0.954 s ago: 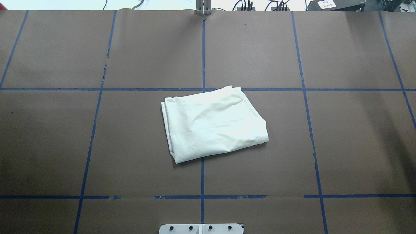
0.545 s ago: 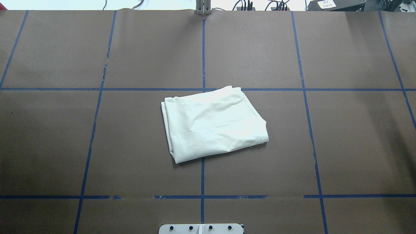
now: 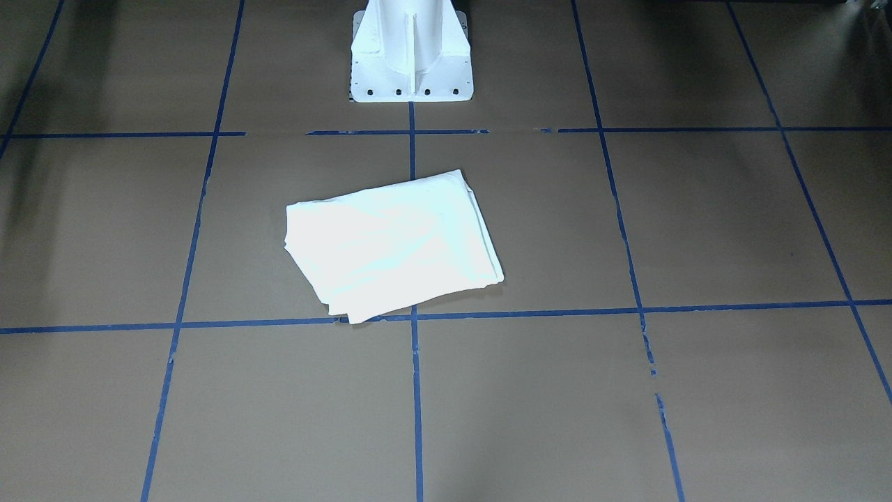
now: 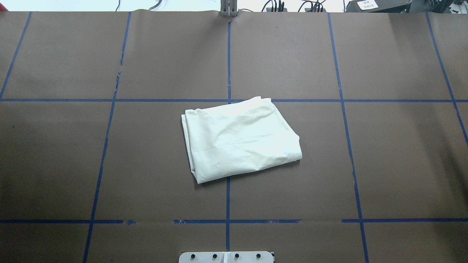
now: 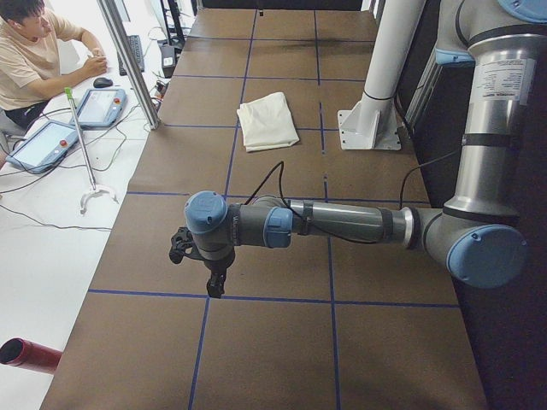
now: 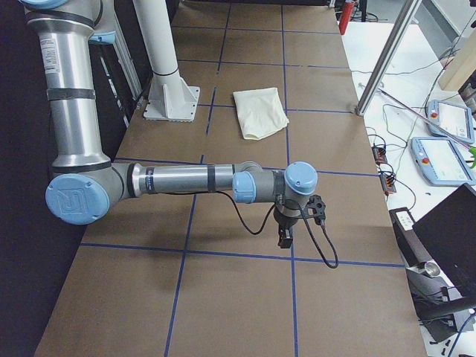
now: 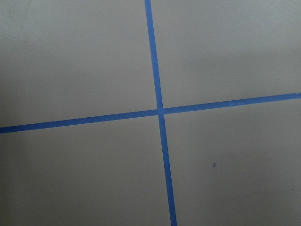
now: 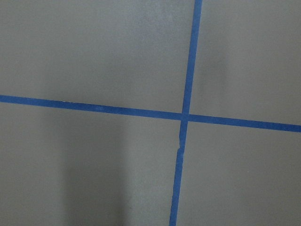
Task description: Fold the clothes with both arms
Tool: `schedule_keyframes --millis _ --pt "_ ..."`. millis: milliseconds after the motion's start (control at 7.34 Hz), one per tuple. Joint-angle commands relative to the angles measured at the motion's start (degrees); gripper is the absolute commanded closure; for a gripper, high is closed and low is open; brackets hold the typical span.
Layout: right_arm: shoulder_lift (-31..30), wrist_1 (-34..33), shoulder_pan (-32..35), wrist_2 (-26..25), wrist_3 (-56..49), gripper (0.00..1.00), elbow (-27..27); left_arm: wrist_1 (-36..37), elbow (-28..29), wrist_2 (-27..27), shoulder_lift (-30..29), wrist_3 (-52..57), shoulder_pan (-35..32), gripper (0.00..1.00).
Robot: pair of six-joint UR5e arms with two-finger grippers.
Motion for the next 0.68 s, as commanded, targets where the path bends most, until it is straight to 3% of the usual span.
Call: schedule_keyframes --millis 0,545 --pt "0.09 0.07 0.13 -0.06 0.04 0.00 0.02 0.03 0.19 0.05 -0.05 0.00 0.05 0.00" --pt "-0.34 0.07 0.22 0.03 0.12 0.00 0.19 0.12 -0.07 0.05 -0.05 0.00 0.05 0.00"
